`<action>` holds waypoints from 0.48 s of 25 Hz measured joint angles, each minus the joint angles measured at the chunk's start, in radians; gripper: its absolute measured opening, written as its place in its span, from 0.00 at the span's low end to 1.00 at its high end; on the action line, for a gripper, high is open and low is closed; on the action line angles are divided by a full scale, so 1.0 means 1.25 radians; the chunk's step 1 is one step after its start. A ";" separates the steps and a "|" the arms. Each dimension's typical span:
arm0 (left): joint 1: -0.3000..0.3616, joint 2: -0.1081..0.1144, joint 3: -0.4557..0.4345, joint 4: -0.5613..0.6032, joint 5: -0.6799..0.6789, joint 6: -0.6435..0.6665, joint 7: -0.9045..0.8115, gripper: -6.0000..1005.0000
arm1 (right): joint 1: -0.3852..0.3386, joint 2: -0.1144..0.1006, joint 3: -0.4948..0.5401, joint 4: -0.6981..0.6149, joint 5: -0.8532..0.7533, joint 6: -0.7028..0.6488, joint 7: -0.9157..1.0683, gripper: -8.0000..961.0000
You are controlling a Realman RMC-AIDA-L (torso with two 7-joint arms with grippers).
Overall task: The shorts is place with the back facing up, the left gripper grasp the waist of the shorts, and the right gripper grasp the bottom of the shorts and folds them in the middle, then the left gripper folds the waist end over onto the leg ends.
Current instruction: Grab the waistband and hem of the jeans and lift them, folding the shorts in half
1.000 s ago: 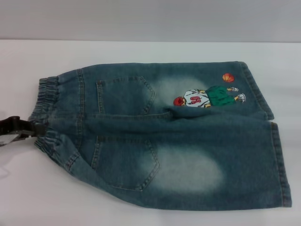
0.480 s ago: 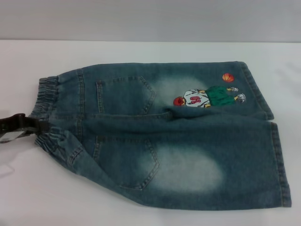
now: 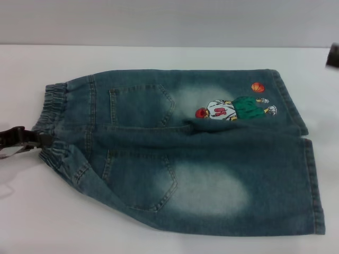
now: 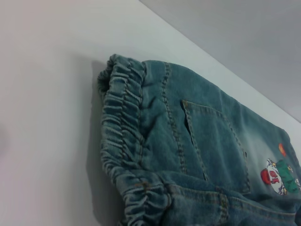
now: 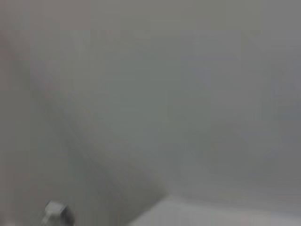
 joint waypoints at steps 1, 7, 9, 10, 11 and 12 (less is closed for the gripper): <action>0.000 0.000 0.000 0.000 0.000 0.001 0.000 0.10 | 0.005 -0.006 0.002 -0.001 -0.037 -0.027 0.005 0.55; -0.003 0.005 0.000 0.000 0.000 0.010 -0.002 0.10 | 0.027 -0.018 0.008 -0.010 -0.207 -0.113 0.015 0.55; -0.005 0.006 0.000 0.000 0.000 0.014 -0.005 0.10 | 0.027 -0.017 0.004 -0.016 -0.242 -0.136 -0.009 0.55; -0.005 0.006 0.000 0.000 0.000 0.015 -0.006 0.10 | 0.025 -0.017 0.003 -0.018 -0.258 -0.149 -0.023 0.55; -0.006 0.007 0.000 0.000 0.000 0.016 -0.007 0.10 | 0.024 -0.016 0.003 -0.021 -0.273 -0.160 -0.035 0.55; -0.007 0.007 0.001 0.000 0.000 0.017 -0.008 0.10 | 0.023 -0.016 0.003 -0.023 -0.287 -0.168 -0.045 0.55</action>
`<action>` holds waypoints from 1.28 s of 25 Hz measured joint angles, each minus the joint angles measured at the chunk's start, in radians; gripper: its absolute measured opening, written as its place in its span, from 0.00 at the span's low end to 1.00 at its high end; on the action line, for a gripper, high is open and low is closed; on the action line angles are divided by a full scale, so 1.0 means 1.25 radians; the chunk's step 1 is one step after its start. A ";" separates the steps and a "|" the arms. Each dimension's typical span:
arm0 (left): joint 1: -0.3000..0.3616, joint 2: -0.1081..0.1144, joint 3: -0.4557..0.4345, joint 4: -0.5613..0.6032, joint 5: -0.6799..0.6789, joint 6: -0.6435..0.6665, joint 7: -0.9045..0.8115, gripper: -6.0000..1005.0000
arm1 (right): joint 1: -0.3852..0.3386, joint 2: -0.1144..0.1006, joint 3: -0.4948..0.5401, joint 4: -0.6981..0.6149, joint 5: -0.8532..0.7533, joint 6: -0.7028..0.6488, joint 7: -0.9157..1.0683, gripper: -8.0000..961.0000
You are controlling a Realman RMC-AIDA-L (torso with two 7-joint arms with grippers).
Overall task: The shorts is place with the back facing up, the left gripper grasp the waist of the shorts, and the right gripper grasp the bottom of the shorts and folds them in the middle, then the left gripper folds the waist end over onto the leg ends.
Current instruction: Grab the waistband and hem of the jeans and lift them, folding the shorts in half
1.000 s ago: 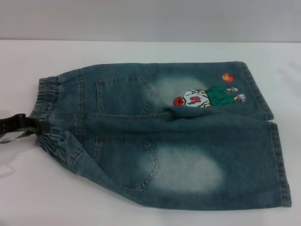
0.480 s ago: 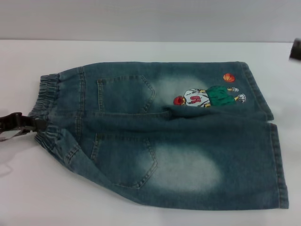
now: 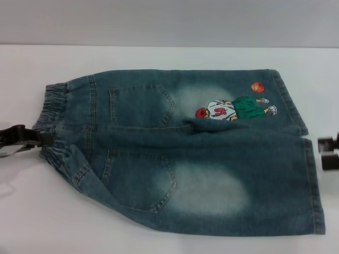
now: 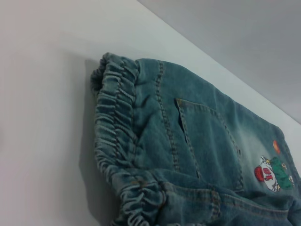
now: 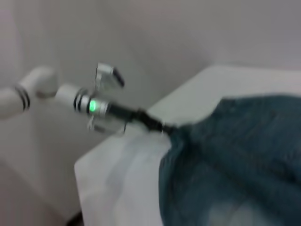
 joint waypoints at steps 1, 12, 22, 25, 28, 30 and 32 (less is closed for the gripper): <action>-0.001 0.000 0.001 0.000 0.000 0.000 -0.001 0.10 | -0.001 0.000 0.001 -0.002 -0.023 -0.006 -0.008 0.55; -0.013 -0.005 0.005 -0.001 0.000 -0.001 -0.003 0.11 | 0.004 -0.001 0.001 -0.008 -0.208 -0.010 -0.028 0.55; -0.015 -0.005 0.005 -0.003 0.000 -0.003 -0.004 0.11 | 0.009 -0.003 -0.003 -0.011 -0.315 0.024 -0.019 0.55; -0.016 -0.006 0.005 -0.004 0.000 -0.003 -0.004 0.12 | 0.011 -0.002 -0.003 -0.012 -0.351 0.038 -0.015 0.55; -0.018 -0.006 0.005 -0.005 0.000 -0.004 -0.004 0.12 | 0.012 -0.001 -0.008 -0.011 -0.369 0.049 -0.014 0.55; -0.019 -0.007 0.005 -0.006 0.000 -0.004 -0.004 0.12 | 0.012 0.001 -0.014 -0.010 -0.372 0.054 -0.014 0.55; -0.020 -0.007 0.005 -0.006 0.000 -0.004 -0.004 0.12 | 0.012 0.004 -0.021 -0.008 -0.374 0.061 -0.012 0.55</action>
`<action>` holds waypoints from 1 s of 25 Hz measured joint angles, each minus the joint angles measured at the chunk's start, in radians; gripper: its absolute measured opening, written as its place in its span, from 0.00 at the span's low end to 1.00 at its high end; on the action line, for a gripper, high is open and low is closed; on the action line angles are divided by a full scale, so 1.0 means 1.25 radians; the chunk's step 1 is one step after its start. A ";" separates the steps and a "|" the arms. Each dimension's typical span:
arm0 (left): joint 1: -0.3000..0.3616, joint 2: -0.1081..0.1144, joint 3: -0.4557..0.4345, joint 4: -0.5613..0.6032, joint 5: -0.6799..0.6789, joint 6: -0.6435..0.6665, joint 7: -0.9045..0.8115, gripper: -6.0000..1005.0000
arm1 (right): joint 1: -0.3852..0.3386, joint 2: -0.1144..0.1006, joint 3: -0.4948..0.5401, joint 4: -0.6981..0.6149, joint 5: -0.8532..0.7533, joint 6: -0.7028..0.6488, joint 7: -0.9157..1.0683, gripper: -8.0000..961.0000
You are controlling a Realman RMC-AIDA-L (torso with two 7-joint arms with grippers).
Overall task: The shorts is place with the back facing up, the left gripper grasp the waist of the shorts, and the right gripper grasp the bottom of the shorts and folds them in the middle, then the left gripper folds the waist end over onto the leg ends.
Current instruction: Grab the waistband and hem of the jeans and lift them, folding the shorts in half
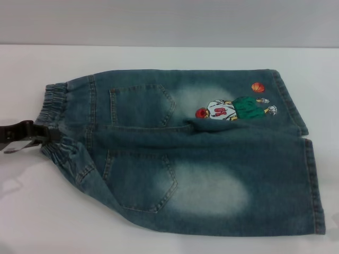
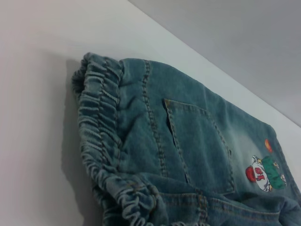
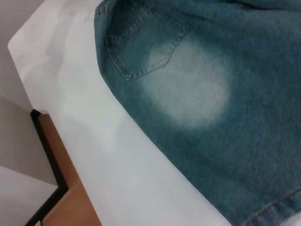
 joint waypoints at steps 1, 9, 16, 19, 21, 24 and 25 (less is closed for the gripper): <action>-0.001 0.000 0.000 0.000 0.000 0.000 0.000 0.12 | 0.000 0.001 -0.004 0.001 0.000 0.005 0.003 0.55; -0.002 -0.003 0.000 -0.002 0.000 -0.002 0.001 0.12 | -0.008 0.018 -0.064 0.005 -0.002 0.072 0.041 0.55; -0.002 -0.005 0.000 -0.002 0.000 -0.002 0.001 0.13 | -0.008 0.026 -0.060 0.010 -0.002 0.083 0.050 0.55; -0.002 -0.005 0.000 -0.002 0.000 -0.003 0.002 0.13 | -0.008 0.026 -0.064 0.012 -0.002 0.094 0.061 0.55; -0.002 -0.006 0.000 -0.001 0.001 -0.003 0.002 0.13 | -0.008 0.027 -0.066 0.012 -0.002 0.097 0.064 0.55; -0.002 -0.006 0.000 -0.001 0.001 -0.004 0.002 0.13 | -0.008 0.027 -0.066 0.012 -0.002 0.099 0.065 0.55; -0.002 -0.006 0.000 -0.001 0.001 -0.004 0.003 0.13 | -0.007 0.027 -0.066 0.013 -0.003 0.099 0.066 0.55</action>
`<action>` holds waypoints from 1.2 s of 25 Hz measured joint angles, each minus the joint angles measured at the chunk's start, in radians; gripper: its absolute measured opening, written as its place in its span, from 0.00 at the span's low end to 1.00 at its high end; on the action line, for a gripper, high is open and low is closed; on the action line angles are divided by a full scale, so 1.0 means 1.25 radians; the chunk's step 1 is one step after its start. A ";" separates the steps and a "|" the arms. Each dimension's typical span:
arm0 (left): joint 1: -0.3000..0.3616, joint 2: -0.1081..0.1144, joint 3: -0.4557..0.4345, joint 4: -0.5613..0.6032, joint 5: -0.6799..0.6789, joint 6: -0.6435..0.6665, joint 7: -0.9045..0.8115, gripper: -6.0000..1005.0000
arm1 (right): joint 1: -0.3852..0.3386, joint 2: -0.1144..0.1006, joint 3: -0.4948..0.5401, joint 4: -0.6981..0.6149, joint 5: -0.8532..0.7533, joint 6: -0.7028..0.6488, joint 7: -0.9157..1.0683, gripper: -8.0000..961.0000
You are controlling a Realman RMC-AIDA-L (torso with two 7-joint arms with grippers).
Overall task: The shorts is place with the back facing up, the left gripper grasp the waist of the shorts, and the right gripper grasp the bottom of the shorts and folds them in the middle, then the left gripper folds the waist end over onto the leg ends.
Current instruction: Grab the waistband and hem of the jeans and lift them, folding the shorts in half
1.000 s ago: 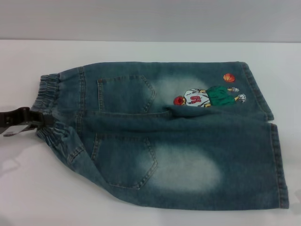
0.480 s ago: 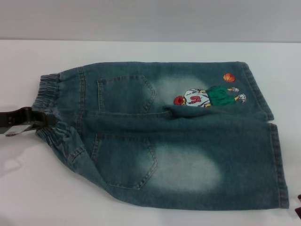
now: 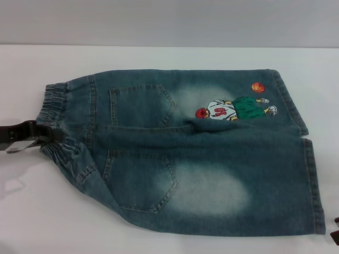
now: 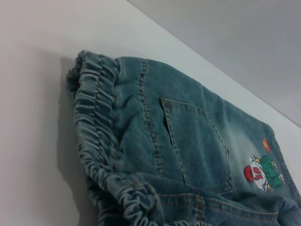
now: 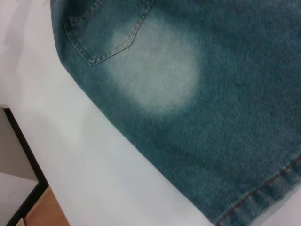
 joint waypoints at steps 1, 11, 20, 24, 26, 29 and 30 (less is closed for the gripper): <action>0.000 0.000 0.000 0.000 0.000 0.000 0.000 0.13 | 0.000 0.000 0.000 0.000 0.000 0.000 0.001 0.55; 0.001 -0.001 -0.001 0.000 0.000 -0.003 0.004 0.14 | 0.004 0.000 -0.019 0.002 -0.002 0.003 0.008 0.55; 0.001 -0.002 -0.001 0.000 -0.001 -0.003 0.005 0.14 | 0.010 0.000 -0.030 0.007 -0.008 0.003 0.011 0.55; 0.001 -0.002 -0.002 0.000 -0.001 -0.002 0.005 0.14 | 0.013 0.000 -0.032 0.009 -0.008 0.003 0.011 0.55; 0.001 -0.002 -0.002 0.000 -0.001 -0.002 0.005 0.14 | 0.014 0.000 -0.034 0.009 -0.008 0.003 0.011 0.55; 0.000 -0.002 -0.002 0.000 -0.001 -0.002 0.005 0.14 | 0.015 0.002 -0.043 0.009 -0.008 0.003 0.013 0.55; 0.000 -0.003 -0.002 0.000 -0.001 -0.002 0.005 0.14 | 0.016 0.003 -0.047 0.009 -0.008 0.003 0.014 0.55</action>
